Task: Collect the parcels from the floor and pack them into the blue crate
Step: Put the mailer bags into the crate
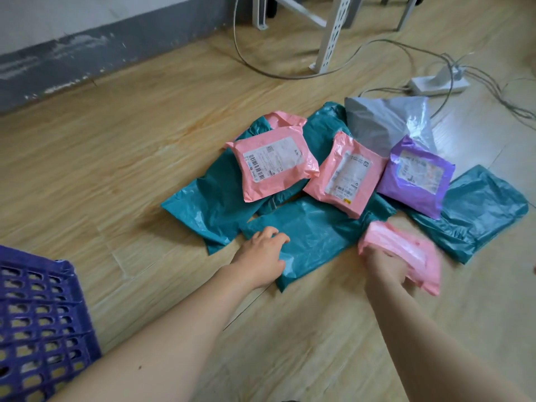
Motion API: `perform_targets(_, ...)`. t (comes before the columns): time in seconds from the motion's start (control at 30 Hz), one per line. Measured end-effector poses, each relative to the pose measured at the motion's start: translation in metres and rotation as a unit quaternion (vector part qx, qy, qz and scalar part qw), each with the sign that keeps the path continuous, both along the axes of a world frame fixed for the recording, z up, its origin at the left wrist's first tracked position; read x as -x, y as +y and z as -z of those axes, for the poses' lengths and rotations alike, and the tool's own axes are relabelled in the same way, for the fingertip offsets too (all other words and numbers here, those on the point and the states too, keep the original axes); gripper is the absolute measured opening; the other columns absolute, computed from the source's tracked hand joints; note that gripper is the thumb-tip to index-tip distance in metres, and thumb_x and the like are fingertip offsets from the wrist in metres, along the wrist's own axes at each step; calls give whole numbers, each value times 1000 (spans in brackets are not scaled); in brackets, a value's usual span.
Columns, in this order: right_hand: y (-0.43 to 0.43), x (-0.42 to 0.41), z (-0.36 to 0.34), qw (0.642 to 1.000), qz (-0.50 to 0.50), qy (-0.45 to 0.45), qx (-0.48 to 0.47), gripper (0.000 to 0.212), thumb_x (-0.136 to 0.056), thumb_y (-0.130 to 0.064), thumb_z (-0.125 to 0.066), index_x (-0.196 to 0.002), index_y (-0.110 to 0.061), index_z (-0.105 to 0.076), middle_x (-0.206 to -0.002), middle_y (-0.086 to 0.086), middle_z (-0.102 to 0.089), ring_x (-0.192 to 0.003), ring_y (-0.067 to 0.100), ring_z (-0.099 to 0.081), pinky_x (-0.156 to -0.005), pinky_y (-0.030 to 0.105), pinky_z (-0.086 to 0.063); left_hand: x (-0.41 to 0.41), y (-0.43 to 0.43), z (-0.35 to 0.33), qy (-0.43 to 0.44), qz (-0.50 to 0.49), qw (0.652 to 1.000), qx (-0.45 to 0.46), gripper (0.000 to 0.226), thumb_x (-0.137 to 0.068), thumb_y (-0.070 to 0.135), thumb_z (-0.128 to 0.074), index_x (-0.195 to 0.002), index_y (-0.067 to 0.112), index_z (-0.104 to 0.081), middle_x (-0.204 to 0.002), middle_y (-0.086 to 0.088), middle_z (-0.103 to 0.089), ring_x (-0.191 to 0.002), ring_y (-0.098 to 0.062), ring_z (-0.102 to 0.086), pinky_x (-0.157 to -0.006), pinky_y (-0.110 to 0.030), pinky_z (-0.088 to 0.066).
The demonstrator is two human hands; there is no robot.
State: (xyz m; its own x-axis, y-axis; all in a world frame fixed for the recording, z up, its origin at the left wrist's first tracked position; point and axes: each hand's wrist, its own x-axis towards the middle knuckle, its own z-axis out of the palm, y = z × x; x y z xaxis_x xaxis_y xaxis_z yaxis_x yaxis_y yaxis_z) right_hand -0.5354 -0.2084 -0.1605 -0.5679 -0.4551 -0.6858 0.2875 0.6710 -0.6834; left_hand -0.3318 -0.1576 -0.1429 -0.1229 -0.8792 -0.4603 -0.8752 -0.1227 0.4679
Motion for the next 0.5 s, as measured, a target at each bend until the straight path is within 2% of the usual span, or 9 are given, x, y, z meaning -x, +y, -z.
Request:
perform_targets(0.07,8,-9,-12,993,-73,94,2,24,-88,-13,-57,-107,0,-66,-89,12,-62,-93,34,-60,-80,32,-49,1,4,-9,-6,2,1000,18,53,-91,22,-51,-141,23,-35,-146,0,-29,-133,-21,-33,-109,-33,-30)
perform_targets(0.1,13,-13,-19,986,-100,132,-1,28,-87,-12,-57,-111,-1,-66,-103,16,-66,-105,36,-58,-90,35,-44,2,6,-14,-9,2,1000,27,54,-90,22,-52,-141,23,-34,-146,0,-29,-133,-21,-34,-108,-33,-31)
perform_targets(0.13,15,-17,-24,977,-128,172,-4,28,-85,-11,-58,-111,-4,-68,-111,19,-66,-110,36,-57,-93,34,-43,3,8,-20,-13,3,999,36,56,-89,22,-53,-142,23,-33,-145,0,-29,-132,-20,-34,-108,-34,-32)
perform_targets(0.2,18,-27,-38,956,-193,220,-9,26,-82,-14,-61,-105,-11,-73,-108,18,-69,-106,35,-60,-92,33,-44,4,12,-31,-23,2,998,50,60,-87,21,-55,-143,23,-30,-145,1,-29,-133,-20,-33,-107,-34,-33)
perform_targets(0.27,22,-34,-53,950,-221,220,10,18,-78,-18,-66,-92,-16,-76,-88,8,-71,-89,30,-62,-85,30,-46,4,17,-43,-32,1,998,62,64,-86,22,-56,-144,22,-29,-147,0,-27,-134,-21,-33,-108,-35,-33)
perform_targets(0.33,25,-41,-72,949,-229,217,24,8,-74,-21,-68,-70,-19,-74,-60,0,-56,-68,26,-52,-73,26,-45,3,23,-56,-38,-2,997,73,66,-85,22,-57,-145,21,-28,-148,0,-26,-134,-21,-32,-108,-35,-32)
perform_targets(0.37,27,-43,-83,945,-240,222,30,14,-73,-21,-67,-60,-18,-67,-52,-2,-48,-61,24,-46,-66,24,-41,2,27,-63,-39,-3,996,79,67,-85,21,-57,-145,21,-27,-148,0,-26,-135,-21,-32,-108,-35,-32)
perform_targets(0.43,31,-47,-105,937,-261,228,50,16,-73,-16,-66,-58,-18,-61,-51,-1,-45,-60,24,-45,-55,23,-35,0,34,-76,-36,-9,995,91,68,-85,20,-57,-145,20,-26,-149,0,-25,-135,-21,-31,-108,-35,-32)
perform_targets(0.5,34,-50,-128,930,-271,234,82,12,-74,-9,-63,-71,-19,-69,-64,8,-56,-72,28,-55,-62,23,-37,-3,42,-90,-34,-16,994,103,71,-84,19,-58,-146,20,-25,-148,0,-25,-136,-21,-30,-108,-35,-32)
